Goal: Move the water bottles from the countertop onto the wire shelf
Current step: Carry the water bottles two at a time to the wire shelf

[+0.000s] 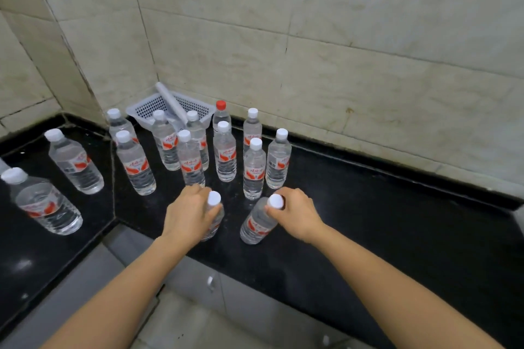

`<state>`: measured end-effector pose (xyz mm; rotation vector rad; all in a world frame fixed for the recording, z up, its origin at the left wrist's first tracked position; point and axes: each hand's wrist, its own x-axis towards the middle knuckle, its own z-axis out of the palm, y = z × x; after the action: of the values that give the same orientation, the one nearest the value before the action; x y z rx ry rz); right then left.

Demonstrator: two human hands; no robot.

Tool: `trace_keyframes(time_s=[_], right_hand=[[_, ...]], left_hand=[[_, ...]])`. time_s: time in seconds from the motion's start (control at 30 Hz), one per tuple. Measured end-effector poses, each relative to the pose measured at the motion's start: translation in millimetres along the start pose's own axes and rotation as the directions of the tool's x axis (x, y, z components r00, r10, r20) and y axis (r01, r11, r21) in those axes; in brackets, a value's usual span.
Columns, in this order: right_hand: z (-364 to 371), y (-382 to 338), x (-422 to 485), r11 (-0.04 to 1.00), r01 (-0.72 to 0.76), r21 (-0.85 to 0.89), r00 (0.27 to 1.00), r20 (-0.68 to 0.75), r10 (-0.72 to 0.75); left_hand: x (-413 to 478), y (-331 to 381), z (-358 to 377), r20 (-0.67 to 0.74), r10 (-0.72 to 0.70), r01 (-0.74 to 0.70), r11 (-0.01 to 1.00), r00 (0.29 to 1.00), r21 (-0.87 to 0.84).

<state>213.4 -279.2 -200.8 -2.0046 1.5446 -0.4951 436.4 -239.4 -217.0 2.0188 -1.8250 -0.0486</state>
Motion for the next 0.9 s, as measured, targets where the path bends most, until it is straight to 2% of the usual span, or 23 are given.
trace_keyframes(time_s=[0.17,0.37,0.47,0.6,0.77,0.9], right_hand=[[-57,32,-34,0.998,0.014,-0.057,1.000,0.019,-0.013],[-139,94,-108,0.993,-0.046,-0.107,0.999,-0.028,0.044],[-183,127,-150,0.985,-0.068,-0.156,0.995,-0.089,0.054],[-248,175,-205,0.973,-0.058,-0.222,0.978,-0.206,0.011],[-338,222,-267,0.953,-0.044,-0.299,0.934,-0.351,-0.067],[-411,253,-308,0.940,-0.070,-0.334,0.899,-0.429,-0.086]], left_hand=[[-10,55,6,0.011,0.140,-0.136,0.976,0.990,-0.173],[-25,176,27,0.070,0.272,-0.225,0.894,0.960,-0.388],[-34,249,35,0.075,0.391,-0.328,0.850,0.917,-0.413],[-54,350,35,0.014,0.473,-0.417,0.790,0.881,-0.449],[-80,470,22,-0.063,0.503,-0.462,0.729,0.862,-0.505],[-90,557,10,-0.043,0.531,-0.442,0.656,0.847,-0.612]])
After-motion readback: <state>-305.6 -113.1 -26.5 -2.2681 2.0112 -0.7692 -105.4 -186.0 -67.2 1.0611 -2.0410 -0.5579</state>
